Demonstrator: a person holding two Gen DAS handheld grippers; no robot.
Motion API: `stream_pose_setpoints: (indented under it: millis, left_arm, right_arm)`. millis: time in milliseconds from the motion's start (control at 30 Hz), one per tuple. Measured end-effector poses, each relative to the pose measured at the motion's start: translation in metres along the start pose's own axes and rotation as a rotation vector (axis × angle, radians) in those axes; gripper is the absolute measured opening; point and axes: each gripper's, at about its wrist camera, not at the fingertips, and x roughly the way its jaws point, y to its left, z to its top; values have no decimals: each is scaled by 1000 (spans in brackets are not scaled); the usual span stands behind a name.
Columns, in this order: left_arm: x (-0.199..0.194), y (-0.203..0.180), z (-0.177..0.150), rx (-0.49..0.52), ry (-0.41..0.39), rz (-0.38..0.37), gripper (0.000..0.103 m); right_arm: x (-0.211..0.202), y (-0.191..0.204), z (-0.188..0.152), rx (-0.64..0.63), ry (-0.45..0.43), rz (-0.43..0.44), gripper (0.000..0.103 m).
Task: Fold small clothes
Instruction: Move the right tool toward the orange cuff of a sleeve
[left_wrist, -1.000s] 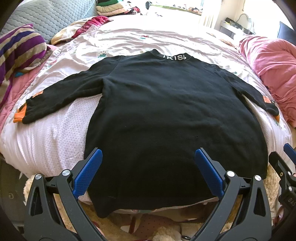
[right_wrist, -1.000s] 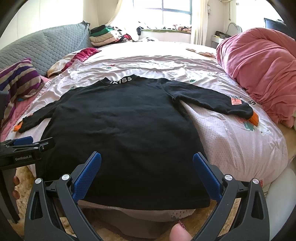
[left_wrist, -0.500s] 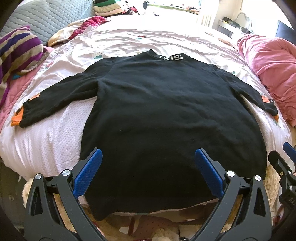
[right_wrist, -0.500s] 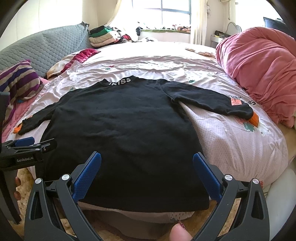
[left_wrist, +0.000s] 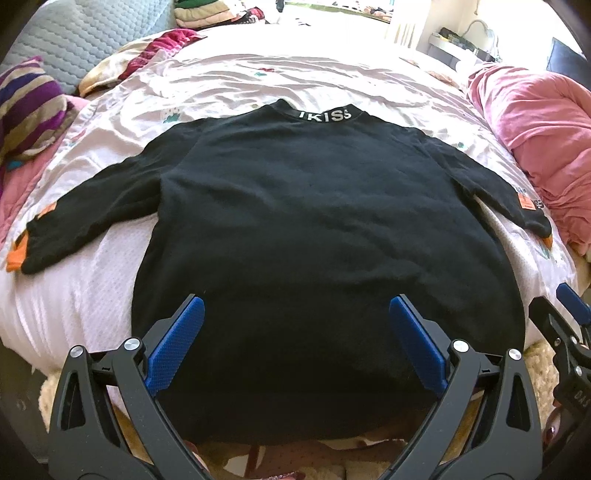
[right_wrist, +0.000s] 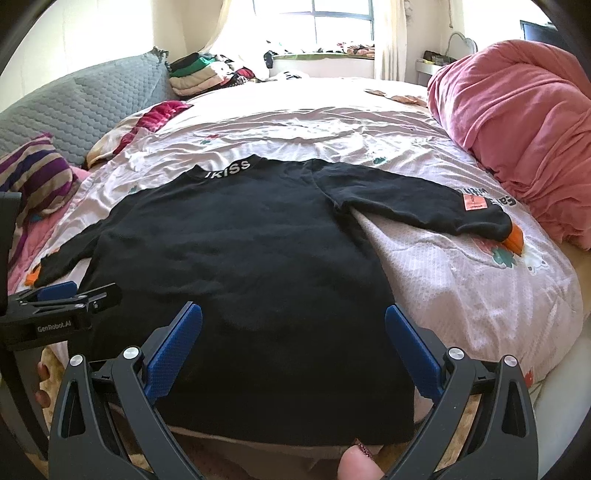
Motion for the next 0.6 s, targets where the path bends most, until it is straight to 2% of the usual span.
stream_pose_setpoints:
  millis: [467, 600]
  left_arm:
    - [28, -36, 38, 57, 6, -54, 94]
    - [45, -50, 49, 55, 19, -89, 94]
  right_arm:
    - [26, -40, 30, 74, -8, -40, 99]
    - [39, -59, 34, 136, 10, -9, 99]
